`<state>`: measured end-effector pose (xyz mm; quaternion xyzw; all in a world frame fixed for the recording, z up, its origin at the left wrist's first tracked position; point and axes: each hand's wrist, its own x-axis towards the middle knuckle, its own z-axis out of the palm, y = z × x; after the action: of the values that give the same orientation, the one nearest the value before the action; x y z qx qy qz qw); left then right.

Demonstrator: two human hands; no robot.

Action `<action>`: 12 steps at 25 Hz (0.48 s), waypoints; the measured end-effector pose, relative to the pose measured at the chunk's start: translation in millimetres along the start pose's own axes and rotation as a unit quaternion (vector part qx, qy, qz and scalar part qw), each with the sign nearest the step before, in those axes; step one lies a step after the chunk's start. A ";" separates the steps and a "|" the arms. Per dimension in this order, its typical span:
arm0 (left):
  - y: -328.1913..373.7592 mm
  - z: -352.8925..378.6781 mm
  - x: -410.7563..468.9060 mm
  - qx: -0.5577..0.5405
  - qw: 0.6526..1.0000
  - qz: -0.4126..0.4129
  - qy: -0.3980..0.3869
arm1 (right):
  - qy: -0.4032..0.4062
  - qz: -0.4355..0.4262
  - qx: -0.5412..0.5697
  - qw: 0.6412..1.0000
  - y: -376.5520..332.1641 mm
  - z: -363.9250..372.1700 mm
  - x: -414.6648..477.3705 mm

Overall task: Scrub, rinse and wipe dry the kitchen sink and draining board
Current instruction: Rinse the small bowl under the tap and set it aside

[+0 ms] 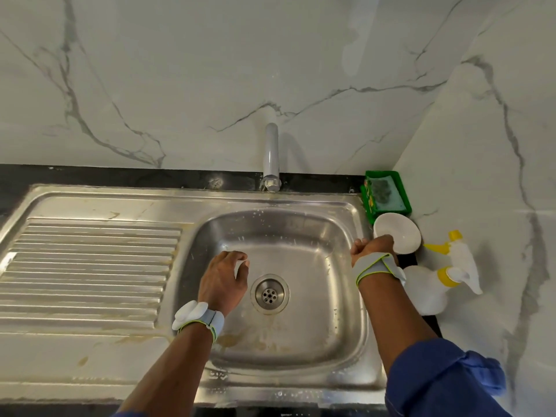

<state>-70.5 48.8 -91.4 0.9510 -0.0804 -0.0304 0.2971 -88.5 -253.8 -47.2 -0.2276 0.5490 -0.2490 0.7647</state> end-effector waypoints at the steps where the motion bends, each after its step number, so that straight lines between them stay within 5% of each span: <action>1: -1.2 0.9 0.9 0.000 1.000 0.000 0.001 | 0.015 0.005 0.005 1.000 -1.9 1.1 5.0; 12: 18.8 3.8 32.7 -0.026 0.999 0.038 -0.006 | 0.027 -0.059 -0.093 0.994 16.7 -1.7 -7.6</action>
<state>-41.2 25.9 -84.2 0.9389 -0.1178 -0.0271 0.3223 -90.0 -236.3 -52.5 -0.3228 0.5754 -0.2479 0.7094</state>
